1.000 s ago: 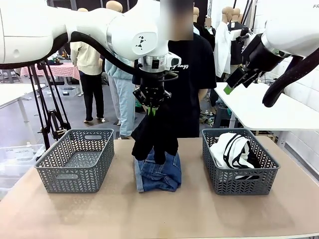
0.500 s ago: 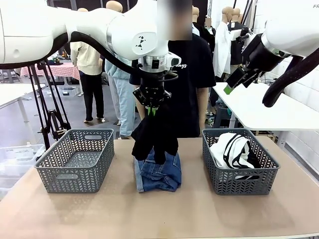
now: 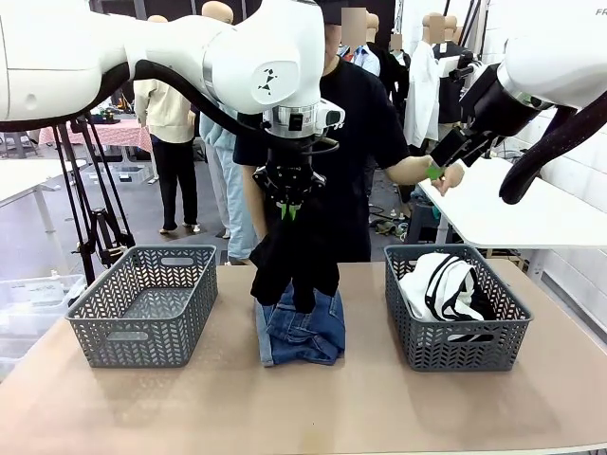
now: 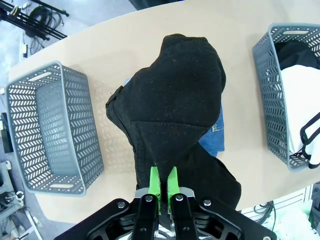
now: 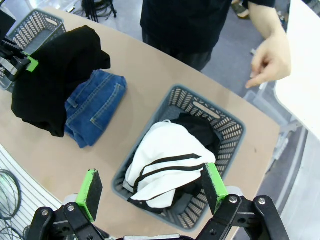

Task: Sort the tops and bottoms.
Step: Sort the clothes according to human instructions.

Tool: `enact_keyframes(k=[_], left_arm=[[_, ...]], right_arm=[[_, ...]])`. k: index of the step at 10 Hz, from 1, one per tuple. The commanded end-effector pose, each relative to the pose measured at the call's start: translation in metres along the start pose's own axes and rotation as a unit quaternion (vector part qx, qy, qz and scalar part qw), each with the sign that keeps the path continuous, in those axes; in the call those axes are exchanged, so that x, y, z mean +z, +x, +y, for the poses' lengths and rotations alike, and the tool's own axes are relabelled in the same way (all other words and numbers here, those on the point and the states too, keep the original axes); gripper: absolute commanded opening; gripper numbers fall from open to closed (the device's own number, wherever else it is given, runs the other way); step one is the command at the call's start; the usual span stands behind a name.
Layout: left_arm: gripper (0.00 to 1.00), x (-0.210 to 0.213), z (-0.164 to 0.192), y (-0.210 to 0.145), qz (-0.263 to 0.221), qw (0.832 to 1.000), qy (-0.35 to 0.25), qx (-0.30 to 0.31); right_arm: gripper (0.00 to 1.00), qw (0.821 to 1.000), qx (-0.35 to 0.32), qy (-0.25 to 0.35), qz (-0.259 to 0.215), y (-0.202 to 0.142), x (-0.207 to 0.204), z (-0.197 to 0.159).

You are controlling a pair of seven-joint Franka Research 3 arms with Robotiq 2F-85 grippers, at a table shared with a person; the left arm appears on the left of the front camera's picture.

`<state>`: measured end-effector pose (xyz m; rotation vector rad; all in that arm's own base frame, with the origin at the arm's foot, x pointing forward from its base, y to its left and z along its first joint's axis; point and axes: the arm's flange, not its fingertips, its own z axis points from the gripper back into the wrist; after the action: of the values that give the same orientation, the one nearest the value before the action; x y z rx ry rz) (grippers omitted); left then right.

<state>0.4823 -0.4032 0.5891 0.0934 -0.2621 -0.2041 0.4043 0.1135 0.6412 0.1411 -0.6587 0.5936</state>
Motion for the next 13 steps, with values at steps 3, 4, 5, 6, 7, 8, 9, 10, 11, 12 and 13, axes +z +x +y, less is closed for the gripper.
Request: enact_keyframes(k=[3, 4, 5, 6, 7, 8, 9, 10, 11, 12, 13], left_arm=[[0.00, 0.0046, 0.0045, -0.0011, -0.003, 1.000, -0.012, -0.003], [0.00, 0.0046, 0.0045, -0.0011, -0.003, 1.000, -0.012, -0.003], [0.00, 0.0046, 0.0045, -0.0011, -0.003, 1.000, -0.012, -0.003], [0.00, 0.0046, 0.0045, -0.0011, -0.003, 1.000, -0.012, -0.003], [0.00, 0.0046, 0.0045, -0.0011, -0.003, 1.000, -0.012, -0.003], [0.00, 0.0046, 0.0045, -0.0011, -0.003, 1.000, -0.012, -0.003], [0.00, 0.0046, 0.0045, -0.0011, -0.003, 1.000, -0.012, -0.003], [0.00, 0.0046, 0.0045, -0.0011, -0.003, 1.000, -0.012, -0.003], [0.00, 0.0046, 0.0045, -0.0011, -0.003, 1.000, -0.012, -0.003], [0.00, 0.0046, 0.0045, -0.0011, -0.003, 1.000, -0.012, -0.003], [0.00, 0.0046, 0.0045, -0.0011, -0.003, 1.000, -0.012, -0.003]], right_arm=[[1.00, 1.000, 0.000, 0.001, 0.002, -0.0002, -0.0007, -0.0003], [1.00, 1.000, 0.000, 0.001, 0.002, -0.0002, -0.0007, -0.0003], [1.00, 1.000, 0.000, 0.001, 0.002, -0.0002, -0.0007, -0.0003], [1.00, 1.000, 0.000, 0.001, 0.002, -0.0002, -0.0007, -0.0003], [1.00, 1.000, 0.000, 0.001, 0.002, -0.0002, -0.0007, -0.0003], [1.00, 1.000, 0.000, 0.001, 0.002, -0.0002, -0.0007, -0.0003], [1.00, 1.000, 0.000, 0.001, 0.002, -0.0002, -0.0007, -0.0003], [1.00, 1.000, 0.000, 0.001, 0.002, -0.0002, -0.0007, -0.0003], [1.00, 1.000, 0.000, 0.001, 0.002, -0.0002, -0.0007, -0.0003], [1.00, 1.000, 0.000, 0.001, 0.002, -0.0002, -0.0007, -0.0003], [1.00, 1.000, 0.000, 0.001, 0.002, -0.0002, -0.0007, -0.0003]])
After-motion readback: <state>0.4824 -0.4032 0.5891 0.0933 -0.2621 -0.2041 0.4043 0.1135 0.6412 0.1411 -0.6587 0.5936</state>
